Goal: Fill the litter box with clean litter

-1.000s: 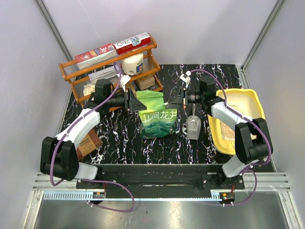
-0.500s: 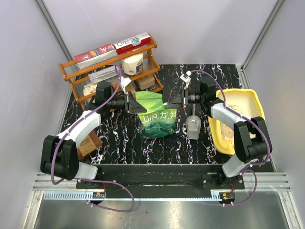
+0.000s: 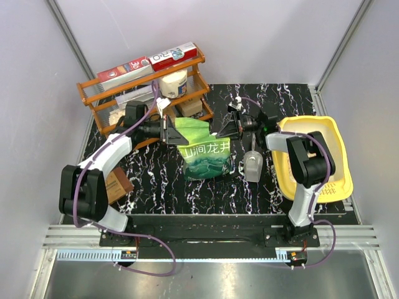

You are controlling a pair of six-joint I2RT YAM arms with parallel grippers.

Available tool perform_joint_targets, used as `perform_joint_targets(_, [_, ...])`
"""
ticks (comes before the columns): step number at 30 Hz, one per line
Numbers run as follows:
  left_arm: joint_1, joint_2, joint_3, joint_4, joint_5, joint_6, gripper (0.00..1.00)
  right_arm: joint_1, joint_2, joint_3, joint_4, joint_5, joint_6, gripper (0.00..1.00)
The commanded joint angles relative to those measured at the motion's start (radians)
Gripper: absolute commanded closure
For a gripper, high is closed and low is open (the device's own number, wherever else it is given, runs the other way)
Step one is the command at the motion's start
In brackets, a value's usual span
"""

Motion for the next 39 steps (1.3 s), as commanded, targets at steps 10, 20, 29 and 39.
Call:
perform_joint_targets(10, [0.036,0.06,-0.049,0.128,0.06,-0.208,1.0,-0.062,0.032,0.072,0.463,-0.178,0.626,1.0])
perform_joint_targets(20, [0.039,-0.062,0.104,-0.241,-0.162,0.245,0.48,-0.062,0.029,0.029,0.36,-0.158,0.543,1.0])
perform_joint_targets(29, [-0.13,-0.305,0.111,-0.281,-0.547,0.775,0.36,-0.062,0.052,0.04,0.338,-0.159,0.542,1.0])
perform_joint_targets(39, [-0.431,-0.201,0.135,-0.139,-0.802,1.129,0.48,-0.062,0.051,0.04,0.325,-0.162,0.533,1.0])
